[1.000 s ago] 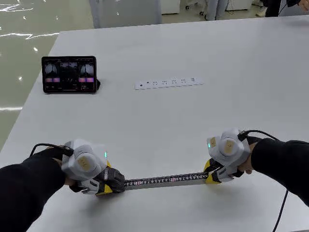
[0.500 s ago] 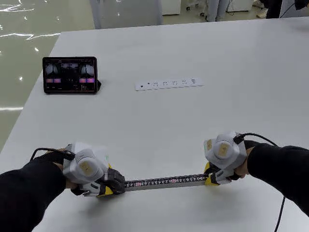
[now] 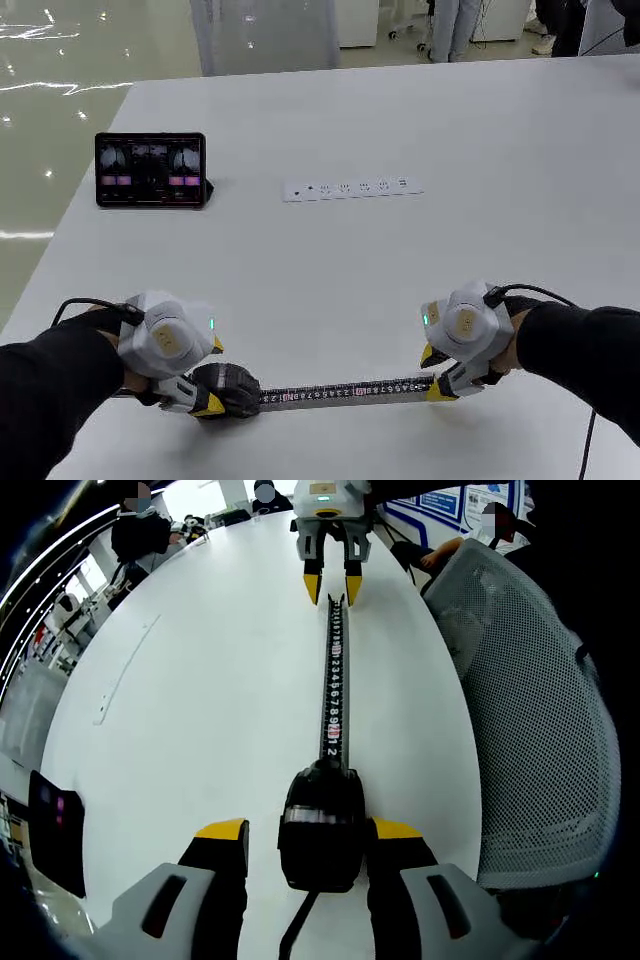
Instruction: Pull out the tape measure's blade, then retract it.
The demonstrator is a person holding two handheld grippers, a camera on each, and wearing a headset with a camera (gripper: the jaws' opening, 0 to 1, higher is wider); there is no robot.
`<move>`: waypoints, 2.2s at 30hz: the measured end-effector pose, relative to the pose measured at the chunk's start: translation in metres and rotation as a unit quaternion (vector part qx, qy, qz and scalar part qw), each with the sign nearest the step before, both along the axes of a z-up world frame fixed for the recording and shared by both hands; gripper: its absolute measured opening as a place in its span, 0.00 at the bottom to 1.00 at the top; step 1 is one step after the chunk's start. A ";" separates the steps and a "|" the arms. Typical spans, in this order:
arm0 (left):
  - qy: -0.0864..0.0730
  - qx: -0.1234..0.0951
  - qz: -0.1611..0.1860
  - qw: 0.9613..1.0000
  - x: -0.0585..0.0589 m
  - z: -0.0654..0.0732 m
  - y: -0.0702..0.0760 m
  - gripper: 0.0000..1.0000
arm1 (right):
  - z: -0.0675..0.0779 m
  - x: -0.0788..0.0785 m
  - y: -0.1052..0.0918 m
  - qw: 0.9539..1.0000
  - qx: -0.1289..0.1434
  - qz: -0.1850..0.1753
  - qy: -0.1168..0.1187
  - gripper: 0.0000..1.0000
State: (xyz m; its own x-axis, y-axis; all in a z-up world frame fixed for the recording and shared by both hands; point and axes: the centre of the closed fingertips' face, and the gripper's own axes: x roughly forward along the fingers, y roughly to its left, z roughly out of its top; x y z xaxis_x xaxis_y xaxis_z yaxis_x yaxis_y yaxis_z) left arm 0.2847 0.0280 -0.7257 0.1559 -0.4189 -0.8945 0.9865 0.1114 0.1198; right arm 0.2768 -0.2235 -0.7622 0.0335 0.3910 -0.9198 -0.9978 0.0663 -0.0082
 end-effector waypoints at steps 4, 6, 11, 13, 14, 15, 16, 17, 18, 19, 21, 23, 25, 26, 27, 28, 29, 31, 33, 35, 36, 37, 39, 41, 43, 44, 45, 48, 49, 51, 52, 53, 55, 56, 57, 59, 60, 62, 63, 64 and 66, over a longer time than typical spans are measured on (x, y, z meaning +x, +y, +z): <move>-0.005 -0.009 0.006 1.000 0.001 0.003 0.000 0.46 | 0.003 0.000 0.000 1.000 0.006 -0.020 0.000 0.31; -0.003 -0.020 0.016 1.000 0.001 0.005 -0.002 0.49 | 0.005 -0.002 -0.001 1.000 0.010 -0.025 0.002 0.33; 0.006 -0.043 0.039 0.998 0.000 0.009 -0.005 0.57 | 0.007 -0.004 -0.006 0.999 0.014 -0.043 -0.001 0.37; 0.017 -0.050 0.052 0.997 -0.002 0.009 -0.005 0.60 | 0.008 -0.003 -0.009 0.998 0.017 -0.053 -0.003 0.39; 0.020 -0.055 0.060 0.996 -0.001 0.009 -0.005 0.63 | 0.008 -0.003 -0.011 0.998 0.019 -0.059 -0.004 0.40; 0.022 -0.060 0.065 0.996 -0.001 0.010 -0.005 0.64 | 0.010 -0.002 -0.012 0.997 0.023 -0.067 -0.003 0.41; 0.022 -0.060 0.067 0.996 -0.001 0.011 -0.005 0.65 | 0.011 -0.002 -0.012 0.997 0.026 -0.071 -0.004 0.42; 0.024 -0.061 0.069 0.995 -0.001 0.011 -0.005 0.67 | 0.012 -0.002 -0.013 0.997 0.029 -0.074 -0.005 0.43; 0.027 -0.064 0.073 0.995 -0.001 0.011 -0.005 0.69 | 0.013 -0.002 -0.013 0.996 0.031 -0.079 -0.006 0.44; 0.028 -0.067 0.075 0.995 -0.001 0.012 -0.005 0.71 | 0.014 -0.002 -0.014 0.996 0.033 -0.081 -0.007 0.45; 0.030 -0.070 0.077 0.994 -0.003 0.013 -0.006 0.74 | 0.016 -0.002 -0.014 0.996 0.037 -0.086 -0.008 0.49; 0.029 -0.071 0.074 0.994 -0.002 0.012 -0.006 0.77 | 0.017 -0.001 -0.013 0.995 0.043 -0.092 -0.008 0.52; 0.034 -0.071 0.076 0.994 -0.004 0.013 -0.007 0.80 | 0.018 0.000 -0.012 0.994 0.047 -0.095 -0.008 0.56; 0.035 -0.073 0.078 0.994 -0.004 0.013 -0.007 0.83 | 0.019 0.000 -0.011 0.994 0.050 -0.099 -0.007 0.59; 0.036 -0.075 0.082 0.993 -0.003 0.013 -0.007 0.85 | 0.020 0.000 -0.010 0.994 0.051 -0.101 -0.008 0.62; 0.035 -0.079 0.086 0.992 -0.002 0.013 -0.008 0.88 | 0.022 0.000 -0.008 0.993 0.056 -0.102 -0.009 0.63; 0.037 -0.082 0.092 0.992 -0.002 0.013 -0.008 0.91 | 0.023 0.000 -0.007 0.993 0.059 -0.102 -0.010 0.65; 0.041 -0.094 0.106 0.989 -0.001 0.014 -0.010 0.97 | 0.025 0.000 -0.005 0.992 0.063 -0.105 -0.013 0.70; 0.040 -0.096 0.108 0.989 -0.001 0.015 -0.011 0.99 | 0.027 0.000 -0.004 0.991 0.071 -0.109 -0.014 0.75; 0.037 -0.103 0.108 0.988 0.000 0.016 -0.012 0.99 | 0.028 0.001 -0.002 0.990 0.080 -0.118 -0.015 0.81; 0.040 -0.108 0.116 0.987 0.000 0.017 -0.012 0.99 | 0.028 0.002 -0.002 0.989 0.082 -0.120 -0.016 0.85; 0.043 -0.113 0.122 0.985 0.000 0.018 -0.013 0.99 | 0.028 0.002 -0.002 0.989 0.083 -0.123 -0.018 0.89; 0.036 -0.129 0.136 0.982 0.005 0.021 -0.014 0.99 | 0.029 0.003 -0.001 0.986 0.093 -0.134 -0.020 0.97; 0.043 -0.143 0.152 0.977 0.005 0.023 -0.015 0.99 | 0.029 0.002 -0.002 0.984 0.099 -0.144 -0.016 0.99; 0.070 -0.159 0.175 0.969 -0.002 0.025 -0.018 0.99 | 0.030 0.003 -0.004 0.982 0.107 -0.154 -0.019 0.99; 0.076 -0.167 0.182 0.966 -0.003 0.026 -0.019 0.99 | 0.030 0.003 -0.005 0.982 0.108 -0.157 -0.019 0.99; 0.069 -0.175 0.189 0.964 -0.002 0.028 -0.019 0.99 | 0.032 0.004 -0.006 0.979 0.112 -0.167 -0.022 0.99; 0.059 -0.193 0.205 0.958 -0.002 0.032 -0.018 0.99 | 0.037 0.007 -0.010 0.974 0.128 -0.186 -0.029 0.99; 0.055 -0.199 0.212 0.955 -0.001 0.033 -0.018 0.99 | 0.039 0.007 -0.012 0.972 0.132 -0.191 -0.032 0.99; 0.050 -0.214 0.231 0.948 0.001 0.035 -0.015 0.99 | 0.042 0.009 -0.017 0.969 0.138 -0.202 -0.040 0.99; 0.047 -0.218 0.240 0.945 0.002 0.036 -0.014 0.99 | 0.043 0.008 -0.019 0.967 0.140 -0.207 -0.041 0.99; 0.039 -0.222 0.253 0.941 0.004 0.037 -0.011 0.99 | 0.045 0.009 -0.021 0.965 0.147 -0.214 -0.047 0.99; 0.040 -0.228 0.272 0.934 0.004 0.036 -0.006 0.99 | 0.047 0.008 -0.025 0.959 0.158 -0.230 -0.047 0.99; 0.036 -0.231 0.274 0.933 0.005 0.036 -0.004 0.99 | 0.048 0.006 -0.026 0.958 0.162 -0.232 -0.043 0.99; 0.033 -0.235 0.277 0.931 0.004 0.037 -0.003 0.99 | 0.049 0.005 -0.028 0.957 0.164 -0.237 -0.043 0.99; 0.036 -0.244 0.290 0.925 0.003 0.038 0.000 0.99 | 0.050 0.004 -0.033 0.954 0.166 -0.243 -0.052 0.99; 0.035 -0.244 0.298 0.922 0.002 0.038 0.003 0.99 | 0.051 0.004 -0.035 0.953 0.167 -0.246 -0.059 0.99; 0.029 -0.250 0.307 0.918 0.002 0.038 0.007 0.99 | 0.054 0.005 -0.040 0.949 0.174 -0.256 -0.066 0.99; 0.019 -0.257 0.316 0.913 0.003 0.040 0.010 0.99 | 0.054 0.005 -0.044 0.947 0.172 -0.262 -0.069 0.99; 0.015 -0.263 0.322 0.910 0.003 0.040 0.012 0.99 | 0.056 0.005 -0.046 0.943 0.181 -0.271 -0.073 0.99; 0.002 -0.272 0.331 0.904 0.002 0.042 0.018 0.99 | 0.060 0.007 -0.051 0.932 0.200 -0.293 -0.078 0.99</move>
